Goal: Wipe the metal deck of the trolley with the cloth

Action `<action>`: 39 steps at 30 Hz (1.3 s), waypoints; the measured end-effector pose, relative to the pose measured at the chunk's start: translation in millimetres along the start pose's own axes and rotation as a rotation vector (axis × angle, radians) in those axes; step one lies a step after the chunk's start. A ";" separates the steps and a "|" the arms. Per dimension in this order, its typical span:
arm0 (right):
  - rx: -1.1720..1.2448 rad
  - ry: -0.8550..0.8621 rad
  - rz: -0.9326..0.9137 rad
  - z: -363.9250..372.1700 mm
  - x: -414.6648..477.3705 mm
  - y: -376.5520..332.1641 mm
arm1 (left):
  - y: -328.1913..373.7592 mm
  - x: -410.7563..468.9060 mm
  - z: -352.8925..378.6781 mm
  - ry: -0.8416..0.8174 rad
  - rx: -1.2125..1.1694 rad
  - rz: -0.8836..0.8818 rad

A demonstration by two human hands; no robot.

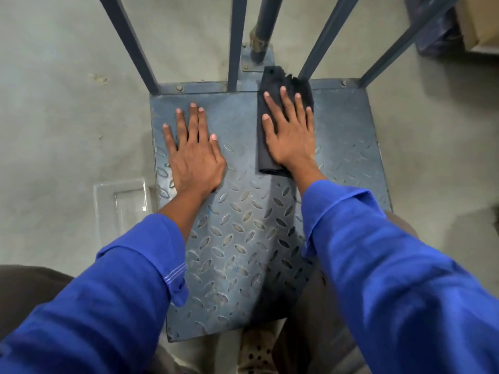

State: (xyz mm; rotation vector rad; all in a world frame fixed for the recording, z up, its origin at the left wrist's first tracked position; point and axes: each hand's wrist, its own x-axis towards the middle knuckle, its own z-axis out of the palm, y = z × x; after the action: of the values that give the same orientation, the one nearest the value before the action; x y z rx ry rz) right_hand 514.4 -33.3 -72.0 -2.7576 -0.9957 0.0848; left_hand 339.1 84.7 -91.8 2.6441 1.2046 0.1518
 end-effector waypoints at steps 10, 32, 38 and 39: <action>-0.015 -0.014 -0.048 0.8 -45.9 4.0 | -0.2 1.8 1.1 -0.006 -0.007 0.003; -0.012 -0.050 -0.097 16.9 -120.5 -34.0 | 3.2 5.7 1.4 -0.020 0.010 -0.019; -0.015 -0.003 0.121 11.1 -85.2 -5.8 | 4.3 7.9 -0.3 -0.039 0.017 -0.014; -0.014 -0.002 0.138 10.7 -76.5 -3.4 | 3.3 8.3 0.0 -0.037 0.017 -0.016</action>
State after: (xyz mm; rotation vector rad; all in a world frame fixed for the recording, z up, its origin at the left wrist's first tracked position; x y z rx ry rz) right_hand 452.0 -77.6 -83.0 -2.8364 -0.8077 0.1020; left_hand 346.9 88.8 -91.0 2.6391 1.2198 0.0902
